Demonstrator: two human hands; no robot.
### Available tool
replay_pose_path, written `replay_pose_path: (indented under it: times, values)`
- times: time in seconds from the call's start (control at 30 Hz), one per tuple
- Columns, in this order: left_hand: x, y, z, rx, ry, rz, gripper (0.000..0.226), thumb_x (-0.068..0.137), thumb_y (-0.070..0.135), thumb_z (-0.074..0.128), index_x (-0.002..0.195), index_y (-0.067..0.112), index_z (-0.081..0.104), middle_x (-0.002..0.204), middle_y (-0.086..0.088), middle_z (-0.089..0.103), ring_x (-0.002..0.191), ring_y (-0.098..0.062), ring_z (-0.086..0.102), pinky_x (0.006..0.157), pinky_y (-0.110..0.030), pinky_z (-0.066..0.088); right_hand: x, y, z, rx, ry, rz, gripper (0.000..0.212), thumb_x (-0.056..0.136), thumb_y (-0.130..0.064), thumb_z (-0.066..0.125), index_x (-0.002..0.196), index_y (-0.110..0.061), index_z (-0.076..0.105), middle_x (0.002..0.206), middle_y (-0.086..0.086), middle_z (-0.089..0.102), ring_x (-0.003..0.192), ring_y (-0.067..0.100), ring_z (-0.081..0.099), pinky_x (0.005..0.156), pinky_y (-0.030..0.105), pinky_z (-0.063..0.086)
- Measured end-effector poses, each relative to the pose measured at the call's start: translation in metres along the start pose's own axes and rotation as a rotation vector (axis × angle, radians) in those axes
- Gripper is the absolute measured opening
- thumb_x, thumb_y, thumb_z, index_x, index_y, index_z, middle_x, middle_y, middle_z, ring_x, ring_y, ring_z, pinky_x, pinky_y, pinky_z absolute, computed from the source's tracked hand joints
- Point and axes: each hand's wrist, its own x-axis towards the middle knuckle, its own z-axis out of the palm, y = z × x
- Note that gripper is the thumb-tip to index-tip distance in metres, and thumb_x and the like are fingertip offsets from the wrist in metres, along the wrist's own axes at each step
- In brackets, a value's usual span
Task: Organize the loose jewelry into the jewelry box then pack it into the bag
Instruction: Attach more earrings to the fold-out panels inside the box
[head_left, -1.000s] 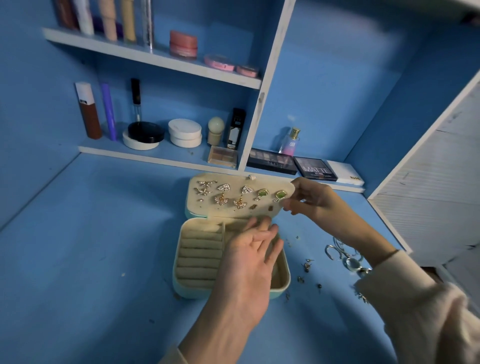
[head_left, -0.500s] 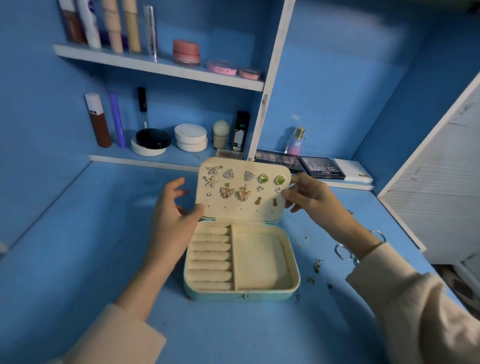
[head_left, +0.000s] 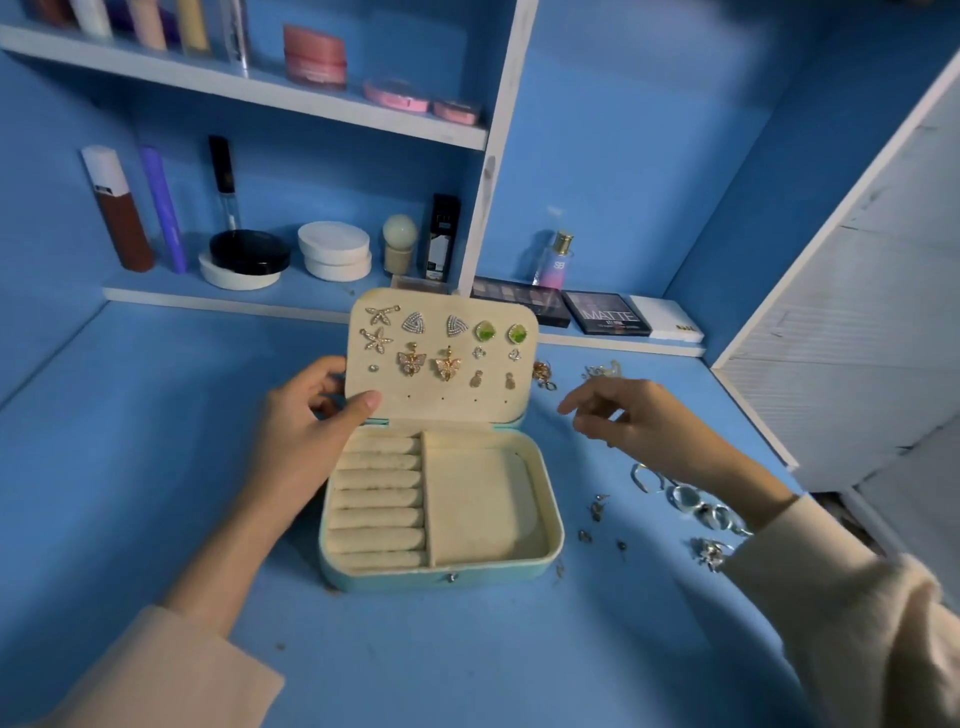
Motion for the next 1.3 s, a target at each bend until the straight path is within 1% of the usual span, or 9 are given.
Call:
replay_pose_path:
  times: [0.17,0.33,0.47,0.63,0.83,0.97,1.1,1.13,1.3]
  values:
    - [0.001,-0.002,0.001,-0.034,0.001,-0.008,0.029,0.082,0.004,0.068,0.083,0.032,0.06,0.073,0.015,0.068,0.061,0.007,0.056,0.056,-0.004,0.039,-0.03,0.004,-0.01,-0.147,-0.129,0.013,0.025,0.083,-0.01,0.067,0.077,-0.034,0.063,0.072,-0.013,0.065,0.065,-0.002,0.056,0.064,0.009,0.041]
    - [0.002,-0.005,0.002,-0.026,0.015,0.01,0.029,0.082,0.005,0.069,0.083,0.033,0.06,0.081,0.008,0.065,0.06,0.005,0.054,0.057,-0.006,0.039,-0.049,0.01,-0.008,-0.149,-0.183,0.026,0.014,0.08,-0.013,0.072,0.088,-0.026,0.07,0.075,-0.009,0.066,0.066,-0.001,0.056,0.065,0.009,0.042]
    - [0.002,-0.007,0.001,-0.031,0.011,0.016,0.03,0.081,0.006,0.069,0.083,0.035,0.06,0.075,0.012,0.065,0.06,0.005,0.054,0.056,-0.005,0.04,-0.052,0.014,-0.005,-0.09,-0.162,0.055,0.015,0.079,-0.016,0.074,0.087,-0.028,0.071,0.077,-0.01,0.066,0.068,-0.001,0.056,0.066,0.009,0.042]
    - [0.003,-0.009,0.002,-0.035,0.015,0.012,0.031,0.081,0.006,0.07,0.081,0.035,0.061,0.073,0.014,0.065,0.059,0.005,0.054,0.055,-0.005,0.04,-0.051,0.017,0.001,-0.06,-0.132,0.058,0.012,0.078,-0.018,0.075,0.08,-0.03,0.074,0.079,-0.016,0.066,0.069,0.006,0.057,0.067,0.019,0.046]
    - [0.003,-0.009,0.001,-0.034,0.013,0.02,0.029,0.081,0.006,0.07,0.082,0.034,0.061,0.075,0.011,0.065,0.059,0.004,0.054,0.055,-0.007,0.04,-0.048,0.008,0.0,0.089,0.014,0.089,0.01,0.083,-0.004,0.066,0.079,-0.013,0.068,0.071,-0.007,0.068,0.062,0.001,0.056,0.064,0.014,0.044]
    - [0.003,-0.011,0.0,-0.048,0.004,-0.002,0.028,0.08,0.009,0.071,0.082,0.035,0.062,0.071,0.021,0.066,0.062,0.001,0.054,0.057,-0.009,0.042,-0.04,-0.005,0.002,0.227,0.051,0.102,0.016,0.082,0.0,0.064,0.074,-0.014,0.065,0.068,-0.001,0.068,0.059,0.008,0.056,0.057,0.016,0.042]
    - [0.003,-0.009,0.001,-0.055,0.008,0.001,0.028,0.08,0.007,0.07,0.082,0.034,0.063,0.077,0.019,0.068,0.067,-0.006,0.056,0.059,-0.011,0.042,-0.027,-0.024,0.013,0.333,0.04,0.064,0.016,0.081,0.002,0.064,0.072,-0.012,0.065,0.074,0.006,0.069,0.07,0.024,0.062,0.069,0.04,0.05]
    - [0.003,-0.009,0.002,-0.057,0.01,0.001,0.029,0.08,0.006,0.07,0.082,0.034,0.063,0.078,0.018,0.068,0.067,-0.007,0.056,0.059,-0.012,0.042,-0.024,-0.03,0.016,0.369,0.038,0.056,0.017,0.08,0.004,0.064,0.071,-0.01,0.064,0.073,0.008,0.069,0.07,0.025,0.061,0.068,0.041,0.049]
    - [0.004,-0.009,0.0,-0.047,0.004,0.002,0.032,0.08,0.004,0.069,0.081,0.035,0.062,0.073,0.023,0.066,0.064,-0.002,0.053,0.058,-0.009,0.039,0.001,-0.063,0.043,0.48,0.012,-0.001,0.016,0.081,0.004,0.066,0.076,-0.011,0.068,0.073,0.006,0.067,0.067,0.011,0.057,0.064,0.019,0.046]
